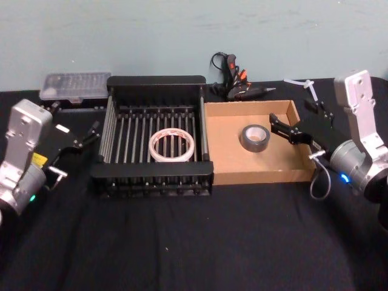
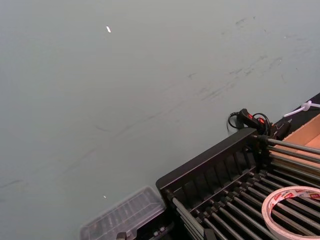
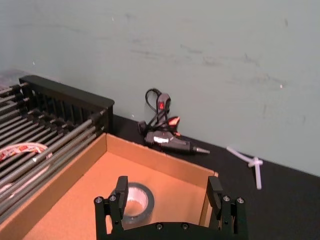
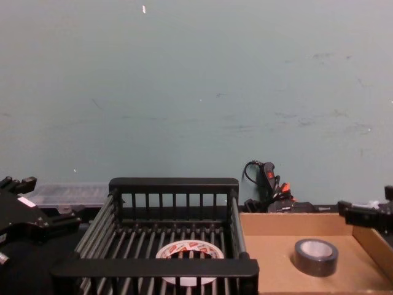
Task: Pick up the white tape and place it into the black box , Pick up the silver tape and place it into the brown box.
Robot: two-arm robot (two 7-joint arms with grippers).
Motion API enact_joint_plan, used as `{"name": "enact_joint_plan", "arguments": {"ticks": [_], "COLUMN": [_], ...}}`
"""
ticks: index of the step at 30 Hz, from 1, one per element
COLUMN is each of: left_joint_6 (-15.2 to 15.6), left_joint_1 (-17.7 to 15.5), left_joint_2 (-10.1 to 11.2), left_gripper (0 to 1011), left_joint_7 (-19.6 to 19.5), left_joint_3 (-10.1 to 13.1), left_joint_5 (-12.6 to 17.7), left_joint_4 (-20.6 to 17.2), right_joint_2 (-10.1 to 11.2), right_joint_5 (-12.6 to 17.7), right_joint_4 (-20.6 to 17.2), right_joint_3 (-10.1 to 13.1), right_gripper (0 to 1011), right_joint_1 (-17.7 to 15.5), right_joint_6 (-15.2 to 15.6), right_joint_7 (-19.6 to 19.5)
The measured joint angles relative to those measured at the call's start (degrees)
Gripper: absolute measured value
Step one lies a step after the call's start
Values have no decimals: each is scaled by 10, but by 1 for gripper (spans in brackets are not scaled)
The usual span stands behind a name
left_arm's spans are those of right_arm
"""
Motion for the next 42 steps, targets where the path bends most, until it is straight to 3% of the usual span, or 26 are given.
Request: {"name": "enact_joint_plan", "arguments": {"ticks": [8, 42], "left_joint_6": [0, 0], "left_joint_1": [0, 0], "left_joint_2": [0, 0], "left_gripper": [1001, 1001], "left_joint_7": [0, 0], "left_joint_3": [0, 0], "left_joint_5": [0, 0], "left_joint_4": [0, 0], "right_joint_2": [-11, -9], "right_joint_5": [-9, -8], "right_joint_4": [12, 10], "right_joint_3": [8, 6], "right_gripper": [1002, 1002], "right_joint_1": [-6, -5], "right_joint_6": [1, 2], "right_joint_7": [-2, -1]}}
